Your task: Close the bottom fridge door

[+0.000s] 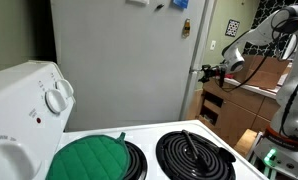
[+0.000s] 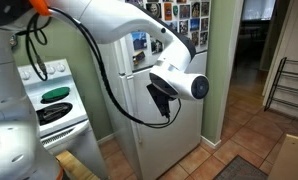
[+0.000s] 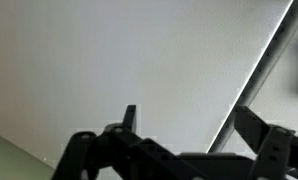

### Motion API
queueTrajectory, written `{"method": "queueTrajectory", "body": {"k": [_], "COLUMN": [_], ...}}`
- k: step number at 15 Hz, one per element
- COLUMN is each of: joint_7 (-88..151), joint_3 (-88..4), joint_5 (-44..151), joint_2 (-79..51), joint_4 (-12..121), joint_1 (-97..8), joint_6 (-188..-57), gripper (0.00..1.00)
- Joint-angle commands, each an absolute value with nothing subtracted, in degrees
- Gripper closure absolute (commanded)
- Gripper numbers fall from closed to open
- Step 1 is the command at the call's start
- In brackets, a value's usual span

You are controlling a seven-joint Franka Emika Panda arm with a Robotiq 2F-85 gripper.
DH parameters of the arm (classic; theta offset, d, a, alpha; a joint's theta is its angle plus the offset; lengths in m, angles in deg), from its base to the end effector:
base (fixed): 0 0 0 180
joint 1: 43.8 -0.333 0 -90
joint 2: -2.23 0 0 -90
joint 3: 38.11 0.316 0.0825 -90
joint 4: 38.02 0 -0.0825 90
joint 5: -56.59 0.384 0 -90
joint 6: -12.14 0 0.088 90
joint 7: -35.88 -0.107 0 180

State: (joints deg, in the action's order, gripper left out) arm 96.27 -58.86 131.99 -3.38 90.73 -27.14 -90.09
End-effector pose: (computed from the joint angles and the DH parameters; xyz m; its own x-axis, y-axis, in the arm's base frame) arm 0.4543 -0.2415 0.3388 0.8331 -0.4744 0.2845 0.0452 -0.4542 -0.8897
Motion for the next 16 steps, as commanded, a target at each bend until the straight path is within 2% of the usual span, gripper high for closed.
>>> {"method": "queueTrajectory", "body": {"k": [1, 5, 16], "joint_7": [94.8, 91.2, 96.4], "joint_3": [-58.5, -56.3, -58.5], "joint_5": [120.1, 106.2, 94.1], "joint_2": [9.2, 19.9, 37.5], "joint_4": [98.0, 103.1, 108.4], "joint_1": [-26.9, -25.9, -26.8], "joint_6": [-99.3, -106.8, -102.9], "gripper": [0.0, 0.0, 0.0]}}
